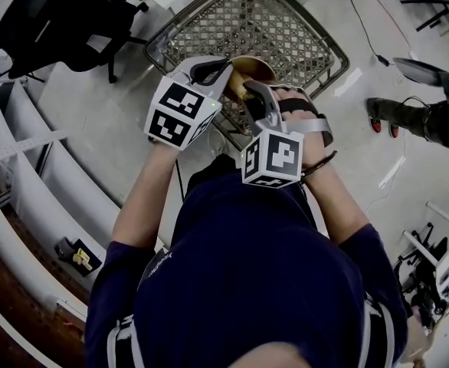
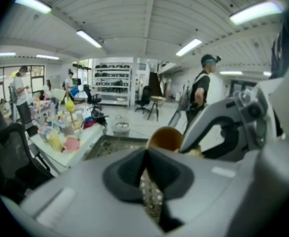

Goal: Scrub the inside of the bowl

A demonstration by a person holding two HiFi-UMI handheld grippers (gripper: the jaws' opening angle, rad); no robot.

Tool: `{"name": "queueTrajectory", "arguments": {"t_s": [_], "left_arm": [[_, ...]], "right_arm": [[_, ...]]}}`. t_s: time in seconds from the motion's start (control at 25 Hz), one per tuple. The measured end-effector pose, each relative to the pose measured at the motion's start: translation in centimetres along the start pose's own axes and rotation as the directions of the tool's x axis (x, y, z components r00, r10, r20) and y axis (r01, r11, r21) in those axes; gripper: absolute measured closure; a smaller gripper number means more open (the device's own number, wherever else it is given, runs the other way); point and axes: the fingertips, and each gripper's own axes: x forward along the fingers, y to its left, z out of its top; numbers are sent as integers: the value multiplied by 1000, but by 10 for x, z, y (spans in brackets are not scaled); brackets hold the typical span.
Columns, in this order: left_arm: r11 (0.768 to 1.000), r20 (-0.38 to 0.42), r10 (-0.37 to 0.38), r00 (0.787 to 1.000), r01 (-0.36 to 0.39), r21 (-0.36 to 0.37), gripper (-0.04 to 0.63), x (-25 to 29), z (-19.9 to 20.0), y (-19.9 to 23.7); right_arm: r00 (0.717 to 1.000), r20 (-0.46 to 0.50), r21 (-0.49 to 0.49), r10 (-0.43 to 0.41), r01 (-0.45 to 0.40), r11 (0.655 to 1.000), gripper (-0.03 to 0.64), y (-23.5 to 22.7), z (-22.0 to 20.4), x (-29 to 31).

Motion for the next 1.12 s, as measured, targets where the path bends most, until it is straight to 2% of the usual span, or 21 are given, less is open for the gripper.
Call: {"name": "queueTrajectory", "arguments": {"t_s": [0.24,0.4,0.56,0.76,0.84,0.96,1.12], "left_arm": [[1000,-19,-21,1000,21,-6,583,1,-9,-5],[1000,-28,-18,999,18,-20,583,3,-15,1],[999,-24,-26,999,25,-23,583,4,-14,1],[999,-9,-28,1000,28,-38,583,1,-11,2],[999,-8,-19,1000,18,-42,583,0,-12,6],[999,-14,-8,1000,7,-47,583,-1,-15,8],[999,-28,-19,999,18,-50,583,2,-20,3]], "right_arm": [[995,-36,0,-89,89,996,548,-22,-7,-4],[992,-63,29,-110,112,993,548,-31,-16,-5],[997,-31,15,-76,76,997,548,-21,-9,-1],[998,11,40,66,-66,997,548,10,1,4],[996,2,49,90,-90,995,548,15,-4,4],[996,-36,51,77,-75,996,548,13,-15,1],[998,-58,57,10,-6,998,548,-5,-24,-2]]}}
